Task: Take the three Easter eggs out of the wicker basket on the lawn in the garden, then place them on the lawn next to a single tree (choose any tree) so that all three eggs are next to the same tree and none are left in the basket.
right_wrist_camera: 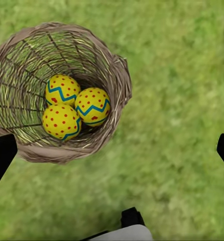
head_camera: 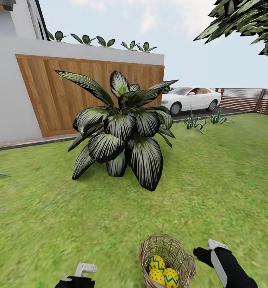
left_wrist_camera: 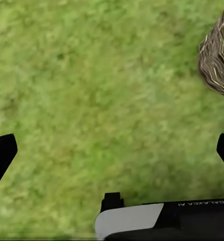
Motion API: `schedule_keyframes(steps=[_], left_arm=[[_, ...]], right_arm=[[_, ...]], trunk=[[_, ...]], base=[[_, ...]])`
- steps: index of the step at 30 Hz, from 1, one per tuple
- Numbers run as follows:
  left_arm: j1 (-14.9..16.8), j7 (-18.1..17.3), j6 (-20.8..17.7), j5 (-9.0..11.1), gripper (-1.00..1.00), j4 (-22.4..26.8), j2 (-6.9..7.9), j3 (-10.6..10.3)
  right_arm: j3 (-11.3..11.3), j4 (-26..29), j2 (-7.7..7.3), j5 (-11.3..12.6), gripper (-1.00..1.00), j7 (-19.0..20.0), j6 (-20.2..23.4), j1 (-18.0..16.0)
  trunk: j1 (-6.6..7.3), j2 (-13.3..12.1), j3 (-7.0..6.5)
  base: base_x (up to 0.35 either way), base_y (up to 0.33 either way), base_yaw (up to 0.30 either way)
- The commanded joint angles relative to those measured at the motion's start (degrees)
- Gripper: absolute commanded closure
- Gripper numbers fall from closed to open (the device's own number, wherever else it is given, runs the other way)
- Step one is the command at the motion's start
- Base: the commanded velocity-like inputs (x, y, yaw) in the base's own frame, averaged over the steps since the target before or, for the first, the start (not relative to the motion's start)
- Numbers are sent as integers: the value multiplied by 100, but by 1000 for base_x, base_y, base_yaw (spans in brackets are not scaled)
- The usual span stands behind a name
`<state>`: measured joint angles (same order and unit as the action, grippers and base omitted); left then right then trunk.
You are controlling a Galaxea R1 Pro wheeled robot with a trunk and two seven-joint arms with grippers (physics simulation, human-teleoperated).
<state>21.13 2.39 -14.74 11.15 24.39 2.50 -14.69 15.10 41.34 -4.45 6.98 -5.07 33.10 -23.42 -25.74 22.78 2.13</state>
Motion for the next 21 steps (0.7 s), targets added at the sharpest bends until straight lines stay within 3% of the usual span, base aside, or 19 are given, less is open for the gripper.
schedule_keyframes(steps=[1, 6, 10, 21], left_arm=[[6, 23, -116, 61, -100, 17, 11, -44], [32, 14, -644, 141, -100, 136, 29, -37], [16, 31, -1021, 429, -100, 528, 38, -43], [-32, -11, -376, 578, -100, 669, 50, -59]], right_arm=[[-4, 6, -1, 63, -100, -61, 25, -8], [0, 6, -2, 64, -100, -109, 30, -21], [-4, 5, 3, 66, -100, -119, 30, -25], [-14, 2, 17, 66, -100, -105, 30, -25]], trunk=[[-4, 14, 14], [-4, 14, 14], [-4, 14, 14], [-4, 14, 14]], base=[[0, 0, 0], [0, 0, 0], [0, 0, 0], [0, 0, 0]])
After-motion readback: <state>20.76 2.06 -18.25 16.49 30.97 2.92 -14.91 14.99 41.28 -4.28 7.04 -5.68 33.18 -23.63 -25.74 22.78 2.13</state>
